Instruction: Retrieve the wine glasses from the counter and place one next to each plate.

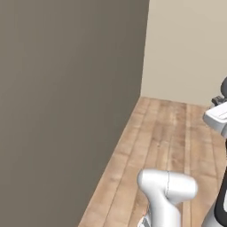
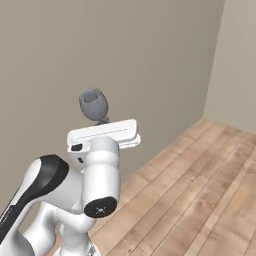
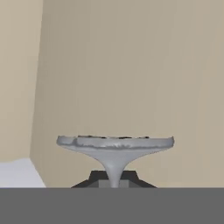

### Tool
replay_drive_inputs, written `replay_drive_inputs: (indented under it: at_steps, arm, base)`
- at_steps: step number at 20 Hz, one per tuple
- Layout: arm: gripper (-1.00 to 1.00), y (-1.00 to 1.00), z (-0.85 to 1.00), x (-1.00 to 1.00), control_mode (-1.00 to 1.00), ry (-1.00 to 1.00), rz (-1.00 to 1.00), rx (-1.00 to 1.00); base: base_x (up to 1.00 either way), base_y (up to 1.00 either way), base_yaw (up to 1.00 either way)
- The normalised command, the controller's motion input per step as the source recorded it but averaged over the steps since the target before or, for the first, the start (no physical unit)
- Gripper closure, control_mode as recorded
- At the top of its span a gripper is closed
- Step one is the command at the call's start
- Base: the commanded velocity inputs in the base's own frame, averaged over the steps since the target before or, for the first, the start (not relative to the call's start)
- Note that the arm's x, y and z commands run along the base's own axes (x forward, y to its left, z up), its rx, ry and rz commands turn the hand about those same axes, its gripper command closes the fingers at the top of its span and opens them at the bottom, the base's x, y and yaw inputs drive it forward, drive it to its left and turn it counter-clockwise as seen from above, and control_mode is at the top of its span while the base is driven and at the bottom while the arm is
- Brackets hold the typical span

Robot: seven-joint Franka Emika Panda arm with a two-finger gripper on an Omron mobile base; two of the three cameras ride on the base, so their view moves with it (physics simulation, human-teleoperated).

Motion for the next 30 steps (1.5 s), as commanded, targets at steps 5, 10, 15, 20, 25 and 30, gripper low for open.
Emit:
replay_drive_inputs:
  at_steps: [5, 10, 15, 20, 25, 30]
  arm:
    - [1.0, 0.0, 0.0, 0.0, 1.0, 0.0, 0.0, 0.0]
    - [1.0, 0.0, 0.0, 0.0, 1.0, 0.0, 0.0, 0.0]
    - [1.0, 0.0, 0.0, 0.0, 1.0, 0.0, 0.0, 0.0]
    - [1.0, 0.0, 0.0, 0.0, 1.0, 0.0, 0.0, 0.0]
    - [1.0, 0.0, 0.0, 0.0, 1.0, 0.0, 0.0, 0.0]
    - [1.0, 0.0, 0.0, 0.0, 1.0, 0.0, 0.0, 0.0]
  base:
    - [1.0, -0.43, -0.33]
    - [1.0, -0.33, -0.5]
    - [1.0, -0.02, -0.55]
    - [1.0, 0.12, -0.58]
    - [1.0, 0.09, -0.57]
    - [0.98, 0.01, -0.65]
